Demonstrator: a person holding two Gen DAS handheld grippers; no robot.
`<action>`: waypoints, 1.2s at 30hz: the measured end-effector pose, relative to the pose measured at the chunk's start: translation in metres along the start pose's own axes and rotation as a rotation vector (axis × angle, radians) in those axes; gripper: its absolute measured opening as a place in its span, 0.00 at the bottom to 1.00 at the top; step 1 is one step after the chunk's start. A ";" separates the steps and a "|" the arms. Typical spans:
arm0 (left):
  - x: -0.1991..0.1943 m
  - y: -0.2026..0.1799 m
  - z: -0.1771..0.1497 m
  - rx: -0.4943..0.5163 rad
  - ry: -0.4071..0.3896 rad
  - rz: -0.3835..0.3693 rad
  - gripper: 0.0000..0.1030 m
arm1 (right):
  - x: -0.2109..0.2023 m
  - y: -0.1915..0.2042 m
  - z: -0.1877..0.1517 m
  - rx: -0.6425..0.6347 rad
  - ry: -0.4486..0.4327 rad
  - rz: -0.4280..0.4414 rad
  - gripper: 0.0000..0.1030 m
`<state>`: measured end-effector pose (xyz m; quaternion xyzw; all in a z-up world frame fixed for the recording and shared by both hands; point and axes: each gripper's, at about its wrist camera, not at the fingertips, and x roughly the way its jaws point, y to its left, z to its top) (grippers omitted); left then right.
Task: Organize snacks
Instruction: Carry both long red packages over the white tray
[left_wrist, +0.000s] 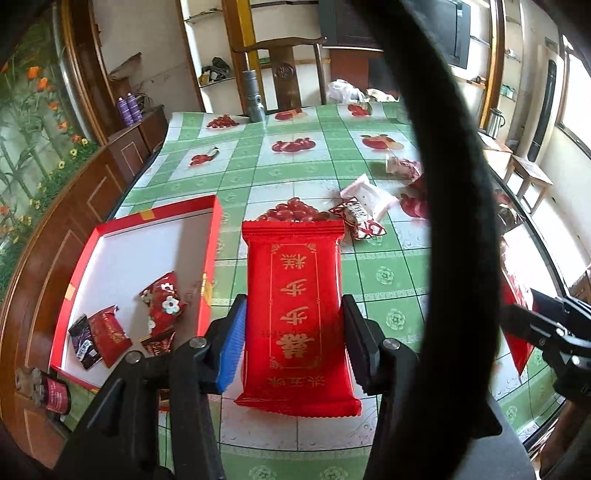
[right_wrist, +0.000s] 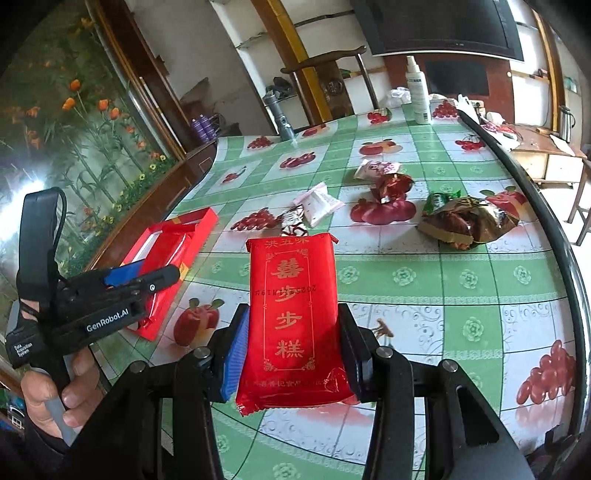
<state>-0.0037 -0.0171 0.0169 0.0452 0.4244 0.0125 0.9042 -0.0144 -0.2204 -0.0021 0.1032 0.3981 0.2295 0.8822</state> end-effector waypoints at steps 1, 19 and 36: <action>-0.001 0.002 0.000 -0.004 0.000 0.002 0.49 | 0.001 0.002 0.000 -0.003 0.002 0.003 0.44; -0.005 0.031 -0.009 -0.058 0.002 0.041 0.49 | 0.016 0.037 0.000 -0.043 0.032 0.065 0.44; -0.004 0.074 -0.019 -0.110 0.010 0.129 0.49 | 0.042 0.081 0.009 -0.105 0.048 0.143 0.44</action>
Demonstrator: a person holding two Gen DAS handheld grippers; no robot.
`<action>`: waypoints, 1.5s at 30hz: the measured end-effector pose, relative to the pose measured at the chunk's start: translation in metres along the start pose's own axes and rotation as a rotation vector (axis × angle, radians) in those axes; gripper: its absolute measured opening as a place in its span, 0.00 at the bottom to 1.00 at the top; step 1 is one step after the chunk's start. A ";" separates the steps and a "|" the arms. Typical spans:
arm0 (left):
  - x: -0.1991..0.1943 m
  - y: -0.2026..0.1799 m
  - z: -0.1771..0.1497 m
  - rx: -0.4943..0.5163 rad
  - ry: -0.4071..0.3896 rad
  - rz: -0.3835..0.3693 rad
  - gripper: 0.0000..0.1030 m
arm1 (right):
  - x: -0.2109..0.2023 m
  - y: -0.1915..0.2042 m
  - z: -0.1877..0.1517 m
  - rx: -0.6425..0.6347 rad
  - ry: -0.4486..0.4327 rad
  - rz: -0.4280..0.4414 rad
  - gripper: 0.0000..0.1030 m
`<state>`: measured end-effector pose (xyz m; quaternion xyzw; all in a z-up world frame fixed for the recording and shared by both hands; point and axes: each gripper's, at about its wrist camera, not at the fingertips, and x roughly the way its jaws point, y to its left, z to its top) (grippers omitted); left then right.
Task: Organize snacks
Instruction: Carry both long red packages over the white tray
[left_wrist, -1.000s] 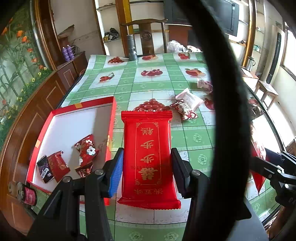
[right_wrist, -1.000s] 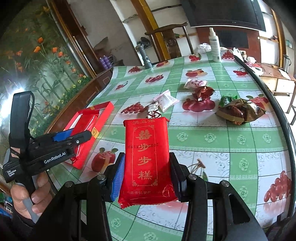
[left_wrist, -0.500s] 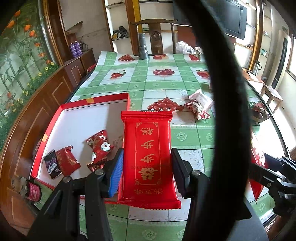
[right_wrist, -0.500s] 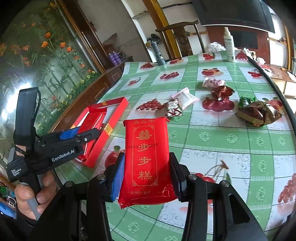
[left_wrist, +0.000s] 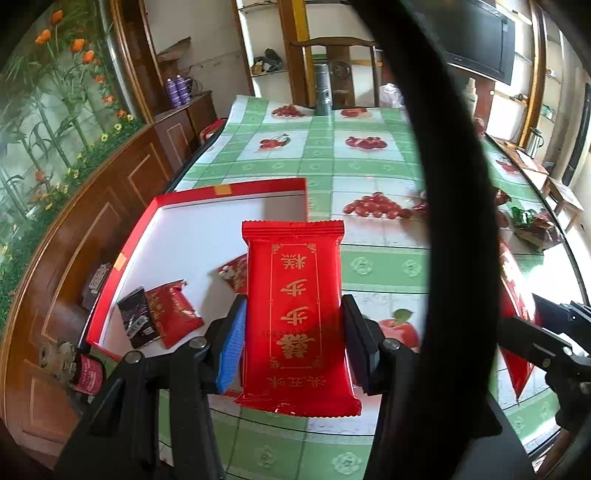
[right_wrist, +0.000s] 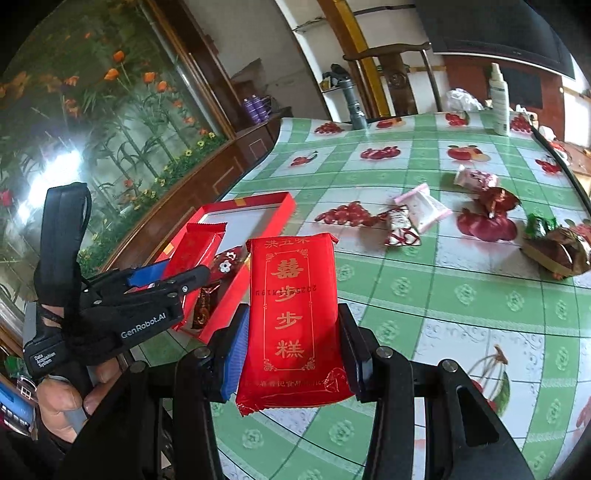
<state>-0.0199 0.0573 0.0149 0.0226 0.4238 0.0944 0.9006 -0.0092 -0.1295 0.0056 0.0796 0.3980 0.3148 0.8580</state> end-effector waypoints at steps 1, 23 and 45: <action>0.000 0.003 0.000 -0.004 0.001 0.005 0.49 | 0.002 0.002 0.001 -0.003 0.003 0.003 0.44; 0.009 0.052 -0.002 -0.072 0.001 0.067 0.49 | 0.039 0.037 0.015 -0.060 0.039 0.042 0.44; 0.022 0.104 0.001 -0.147 0.009 0.119 0.49 | 0.080 0.069 0.032 -0.094 0.068 0.087 0.43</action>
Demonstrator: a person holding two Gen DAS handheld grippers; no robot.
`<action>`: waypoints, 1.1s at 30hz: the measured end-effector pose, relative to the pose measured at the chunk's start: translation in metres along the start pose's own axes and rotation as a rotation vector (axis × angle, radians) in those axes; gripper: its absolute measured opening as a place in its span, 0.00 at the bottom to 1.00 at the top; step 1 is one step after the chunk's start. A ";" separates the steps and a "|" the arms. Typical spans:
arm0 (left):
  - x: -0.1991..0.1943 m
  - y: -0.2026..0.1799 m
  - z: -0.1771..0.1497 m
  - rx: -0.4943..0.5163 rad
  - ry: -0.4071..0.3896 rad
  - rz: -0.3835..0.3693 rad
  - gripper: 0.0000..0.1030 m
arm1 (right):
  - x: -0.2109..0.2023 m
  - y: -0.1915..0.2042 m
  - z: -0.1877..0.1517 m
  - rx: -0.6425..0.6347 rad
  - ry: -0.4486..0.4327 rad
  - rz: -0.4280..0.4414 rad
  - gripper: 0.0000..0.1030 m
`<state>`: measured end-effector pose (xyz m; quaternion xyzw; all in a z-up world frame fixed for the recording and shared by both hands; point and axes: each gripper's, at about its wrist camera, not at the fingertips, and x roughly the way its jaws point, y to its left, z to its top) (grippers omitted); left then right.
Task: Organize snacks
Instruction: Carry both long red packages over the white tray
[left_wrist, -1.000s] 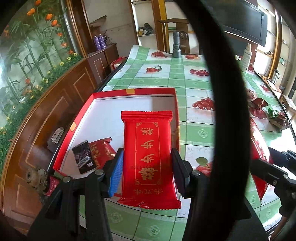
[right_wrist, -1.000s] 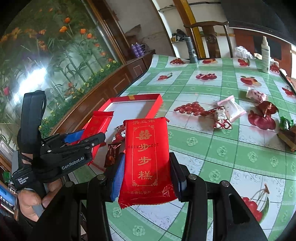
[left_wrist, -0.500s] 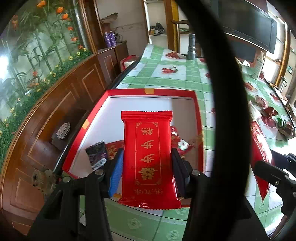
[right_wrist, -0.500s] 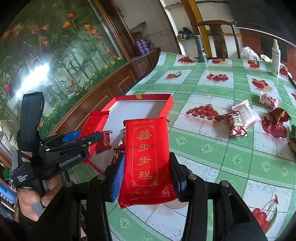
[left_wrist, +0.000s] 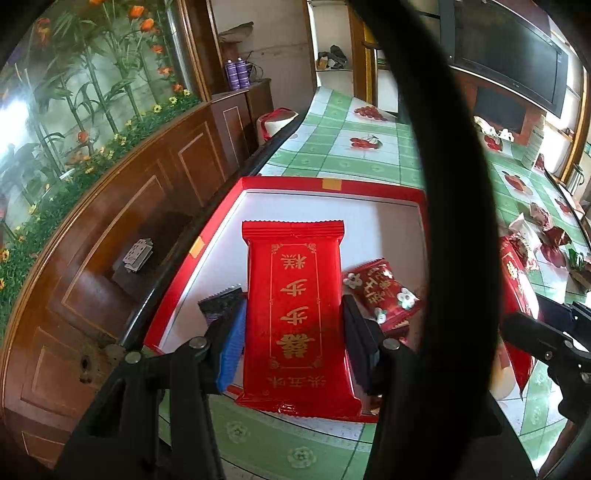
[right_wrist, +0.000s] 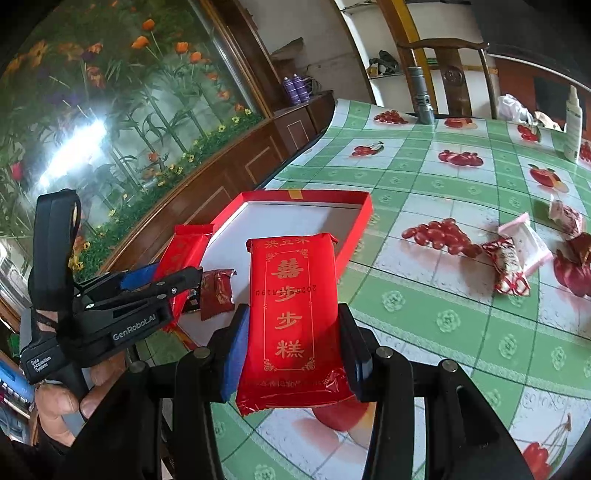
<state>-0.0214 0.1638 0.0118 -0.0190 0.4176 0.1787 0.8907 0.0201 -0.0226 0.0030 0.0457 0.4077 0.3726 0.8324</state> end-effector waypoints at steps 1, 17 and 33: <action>0.001 0.002 0.001 -0.004 0.001 0.001 0.49 | 0.003 0.000 0.002 0.001 0.003 0.002 0.43; 0.033 0.019 0.028 -0.024 0.015 0.026 0.50 | 0.053 0.009 0.038 -0.004 0.006 0.013 0.43; 0.075 0.022 0.050 -0.013 0.063 0.059 0.50 | 0.095 -0.004 0.065 -0.006 0.045 -0.015 0.43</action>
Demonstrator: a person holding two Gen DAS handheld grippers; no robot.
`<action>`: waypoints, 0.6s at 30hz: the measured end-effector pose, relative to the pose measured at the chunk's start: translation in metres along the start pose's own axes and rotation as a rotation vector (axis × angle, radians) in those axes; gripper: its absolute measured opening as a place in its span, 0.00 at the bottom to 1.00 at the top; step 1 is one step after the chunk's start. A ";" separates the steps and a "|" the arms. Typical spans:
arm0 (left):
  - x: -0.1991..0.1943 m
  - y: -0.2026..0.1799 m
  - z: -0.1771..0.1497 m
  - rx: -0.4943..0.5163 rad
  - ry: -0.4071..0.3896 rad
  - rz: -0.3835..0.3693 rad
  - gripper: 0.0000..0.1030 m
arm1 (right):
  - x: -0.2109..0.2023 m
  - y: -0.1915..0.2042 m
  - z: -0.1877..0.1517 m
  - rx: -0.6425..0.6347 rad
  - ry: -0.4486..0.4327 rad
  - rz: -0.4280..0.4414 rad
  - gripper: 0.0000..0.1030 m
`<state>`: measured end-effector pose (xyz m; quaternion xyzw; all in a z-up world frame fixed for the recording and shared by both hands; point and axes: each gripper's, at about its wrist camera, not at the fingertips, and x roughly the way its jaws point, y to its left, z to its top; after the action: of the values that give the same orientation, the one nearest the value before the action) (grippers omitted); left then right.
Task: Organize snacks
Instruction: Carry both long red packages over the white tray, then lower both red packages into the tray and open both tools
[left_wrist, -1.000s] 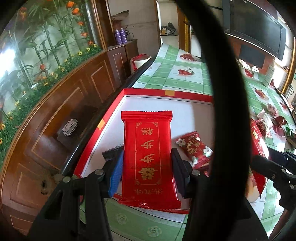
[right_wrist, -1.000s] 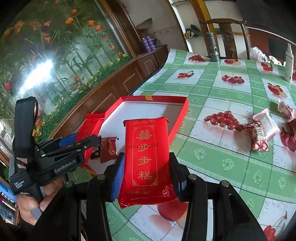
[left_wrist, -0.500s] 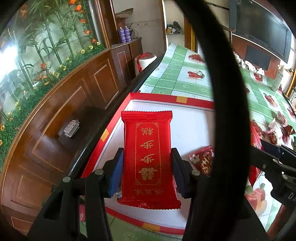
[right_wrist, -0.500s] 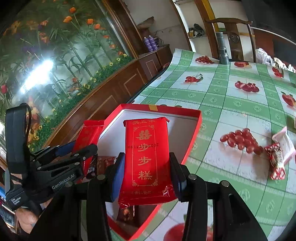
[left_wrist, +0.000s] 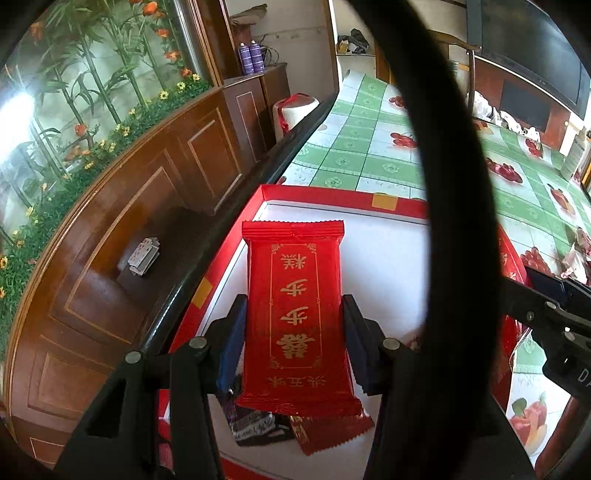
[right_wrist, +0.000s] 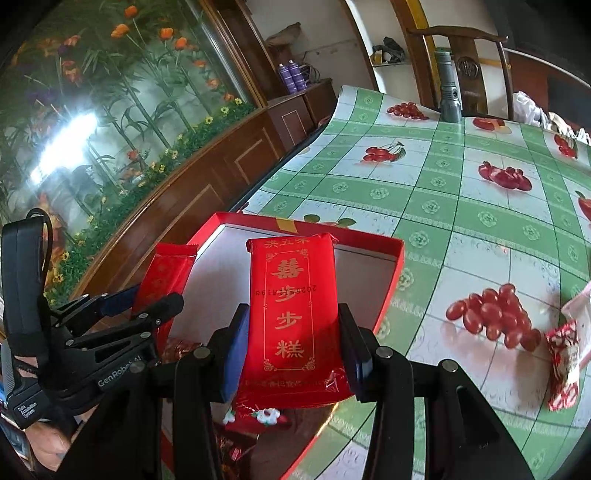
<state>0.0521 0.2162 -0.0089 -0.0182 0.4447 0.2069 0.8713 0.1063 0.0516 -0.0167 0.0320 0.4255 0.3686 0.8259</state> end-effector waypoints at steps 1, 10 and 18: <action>0.002 0.000 0.002 0.001 0.001 0.002 0.50 | 0.003 0.000 0.002 -0.005 0.003 -0.005 0.43; 0.032 -0.006 0.016 0.001 0.062 -0.011 0.50 | 0.027 -0.001 0.010 -0.039 0.046 -0.037 0.44; 0.055 -0.012 0.021 0.011 0.118 -0.018 0.50 | 0.042 0.001 0.007 -0.079 0.084 -0.066 0.44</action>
<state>0.1014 0.2284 -0.0416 -0.0296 0.4964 0.1950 0.8454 0.1264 0.0809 -0.0399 -0.0299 0.4458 0.3588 0.8195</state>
